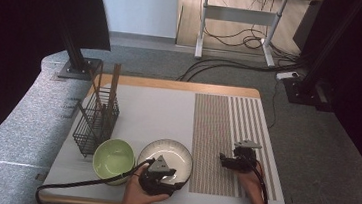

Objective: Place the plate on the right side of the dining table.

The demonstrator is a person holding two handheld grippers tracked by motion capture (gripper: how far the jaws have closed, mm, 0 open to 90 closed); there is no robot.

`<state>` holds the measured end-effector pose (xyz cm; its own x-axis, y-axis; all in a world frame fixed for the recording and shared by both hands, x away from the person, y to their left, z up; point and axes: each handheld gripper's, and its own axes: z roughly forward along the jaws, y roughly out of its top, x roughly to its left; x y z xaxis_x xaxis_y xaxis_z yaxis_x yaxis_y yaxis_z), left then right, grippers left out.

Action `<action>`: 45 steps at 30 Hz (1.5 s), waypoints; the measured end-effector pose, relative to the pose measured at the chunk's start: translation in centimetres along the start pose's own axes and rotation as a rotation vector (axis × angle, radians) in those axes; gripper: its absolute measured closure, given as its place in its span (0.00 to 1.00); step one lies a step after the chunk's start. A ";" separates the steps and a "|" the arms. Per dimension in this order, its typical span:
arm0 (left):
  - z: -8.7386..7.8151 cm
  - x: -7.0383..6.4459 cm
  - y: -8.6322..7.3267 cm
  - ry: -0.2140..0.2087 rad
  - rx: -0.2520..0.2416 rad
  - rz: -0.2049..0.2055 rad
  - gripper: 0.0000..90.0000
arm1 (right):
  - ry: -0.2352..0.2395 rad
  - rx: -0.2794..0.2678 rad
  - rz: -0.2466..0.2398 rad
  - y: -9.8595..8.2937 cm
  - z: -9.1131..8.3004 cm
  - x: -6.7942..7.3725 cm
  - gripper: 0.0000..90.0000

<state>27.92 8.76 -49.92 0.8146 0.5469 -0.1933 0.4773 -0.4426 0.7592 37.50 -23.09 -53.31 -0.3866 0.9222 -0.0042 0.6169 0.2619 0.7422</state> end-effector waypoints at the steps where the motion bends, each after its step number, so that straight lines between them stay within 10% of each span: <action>1: 0.0 0.0 0.0 0.002 0.000 0.000 0.48 | -0.001 0.000 -0.002 0.0 0.0 0.0 0.19; 27: 0.1 0.2 0.0 0.033 0.000 -0.011 0.50 | -0.029 -0.029 -0.020 -0.1 -0.4 0.5 0.27; 45: 0.2 0.5 0.1 0.038 0.001 -0.023 0.50 | 0.203 -0.167 -0.085 3.8 -3.0 5.7 0.31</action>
<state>28.39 8.84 -50.06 0.7904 0.5833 -0.1872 0.4963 -0.4305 0.7539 35.62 -17.67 -48.51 -0.5716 0.8190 0.0506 0.4614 0.2699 0.8452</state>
